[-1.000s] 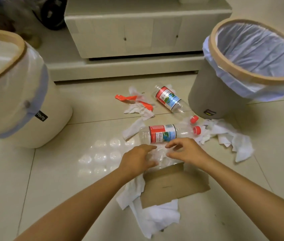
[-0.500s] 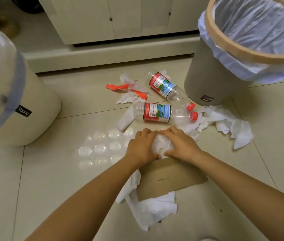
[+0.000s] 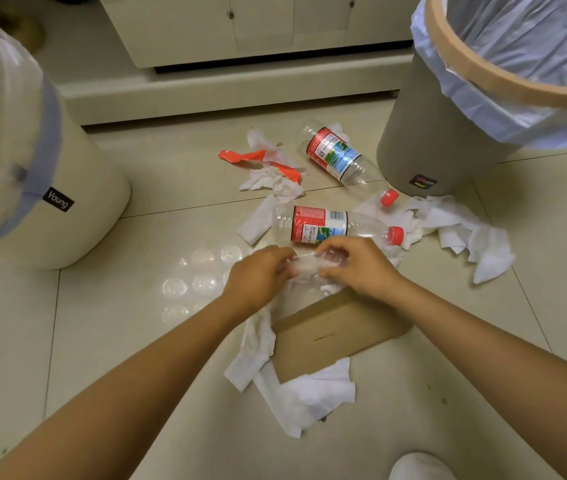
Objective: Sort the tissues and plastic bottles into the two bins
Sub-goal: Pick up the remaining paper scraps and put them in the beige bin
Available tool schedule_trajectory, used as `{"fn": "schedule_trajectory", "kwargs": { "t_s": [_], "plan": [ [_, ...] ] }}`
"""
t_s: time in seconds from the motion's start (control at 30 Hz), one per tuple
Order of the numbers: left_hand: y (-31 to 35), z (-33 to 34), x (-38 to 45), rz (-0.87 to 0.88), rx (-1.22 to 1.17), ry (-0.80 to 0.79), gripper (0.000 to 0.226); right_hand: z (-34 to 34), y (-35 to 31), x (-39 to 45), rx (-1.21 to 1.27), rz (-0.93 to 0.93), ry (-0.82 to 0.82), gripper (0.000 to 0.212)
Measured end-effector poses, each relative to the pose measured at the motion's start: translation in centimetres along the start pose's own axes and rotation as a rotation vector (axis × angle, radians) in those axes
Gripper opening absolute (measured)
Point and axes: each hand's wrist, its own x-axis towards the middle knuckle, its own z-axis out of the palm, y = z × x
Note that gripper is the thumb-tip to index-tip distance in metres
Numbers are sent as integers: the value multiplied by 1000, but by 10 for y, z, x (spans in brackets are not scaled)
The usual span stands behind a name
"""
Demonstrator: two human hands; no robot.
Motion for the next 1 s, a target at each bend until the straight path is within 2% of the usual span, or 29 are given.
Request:
{"fn": "schedule_trajectory", "kwargs": {
  "t_s": [0.17,0.27,0.47,0.6,0.7,0.77,0.9,1.0],
  "plan": [
    [-5,-44,-5,10,-231,68,18,-15,-36,6,238,-16,74,37],
    [-4,-66,-9,-62,-410,66,15,-24,-52,8,361,-1,53,42],
    [-7,-77,-15,-111,-620,45,23,-22,-62,6,645,168,-21,43],
    [-3,-79,-19,-9,-634,18,67,-10,-72,2,862,334,-68,45],
    [4,-80,-21,57,-651,-47,82,-1,-79,3,1077,435,-179,39],
    [6,-82,-22,68,-620,-81,76,4,-83,4,1131,450,-245,41],
    [-5,-84,-25,47,-542,-35,44,10,-84,4,1246,402,-338,58],
    [-22,-86,-30,-3,-483,30,34,17,-81,1,1191,364,-337,47]
  ]
}}
